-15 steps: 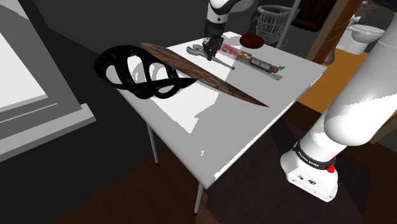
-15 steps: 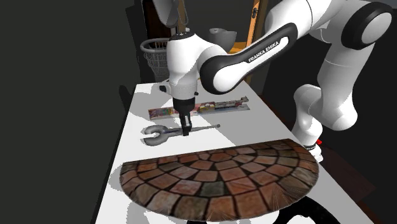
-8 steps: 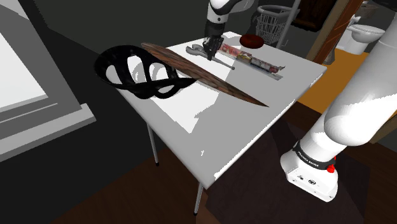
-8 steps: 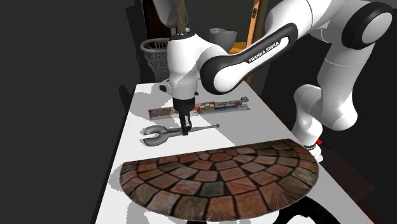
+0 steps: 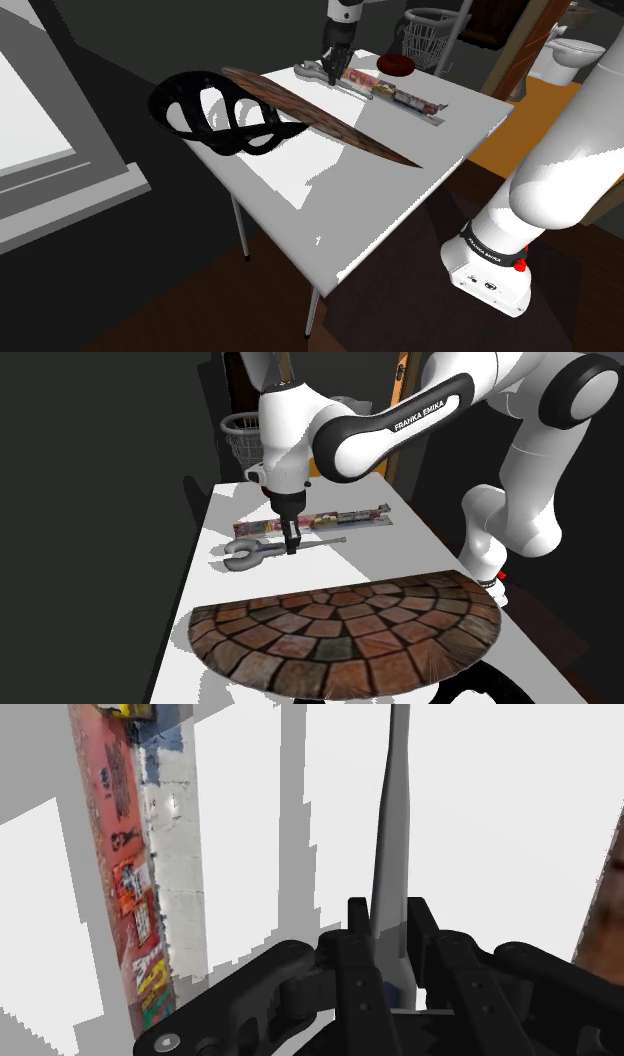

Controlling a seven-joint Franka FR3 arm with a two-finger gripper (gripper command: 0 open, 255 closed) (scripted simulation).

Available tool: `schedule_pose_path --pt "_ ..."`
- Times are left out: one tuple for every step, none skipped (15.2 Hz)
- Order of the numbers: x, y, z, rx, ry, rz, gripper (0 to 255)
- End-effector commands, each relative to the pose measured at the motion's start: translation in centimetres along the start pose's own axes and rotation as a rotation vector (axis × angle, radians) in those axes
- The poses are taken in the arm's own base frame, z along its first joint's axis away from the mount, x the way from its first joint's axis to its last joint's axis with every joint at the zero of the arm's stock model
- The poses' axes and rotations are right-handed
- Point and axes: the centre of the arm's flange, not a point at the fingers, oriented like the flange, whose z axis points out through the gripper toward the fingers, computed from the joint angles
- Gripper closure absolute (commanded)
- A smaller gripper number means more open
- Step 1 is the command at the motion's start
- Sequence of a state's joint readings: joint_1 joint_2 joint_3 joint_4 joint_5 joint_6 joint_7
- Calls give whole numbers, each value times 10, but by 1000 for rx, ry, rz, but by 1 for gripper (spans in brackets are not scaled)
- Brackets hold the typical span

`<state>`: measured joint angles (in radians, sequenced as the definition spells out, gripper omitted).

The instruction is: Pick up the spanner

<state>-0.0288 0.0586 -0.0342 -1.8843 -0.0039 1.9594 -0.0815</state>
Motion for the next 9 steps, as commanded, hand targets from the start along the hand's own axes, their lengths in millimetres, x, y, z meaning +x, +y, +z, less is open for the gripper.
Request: schedule_pose_path --pt "0 0 -11 0 0 0 255" --pt "0 0 -16 0 0 0 255" --pt "0 1 -21 0 0 0 255" --pt "0 1 -27 0 0 0 255" --pt "0 1 -32 0 0 0 255" --pt "0 1 -37 0 0 0 255" --pt "0 1 -42 0 0 0 255" --pt "0 1 -43 0 0 0 255" --pt "0 1 -43 0 0 0 255"
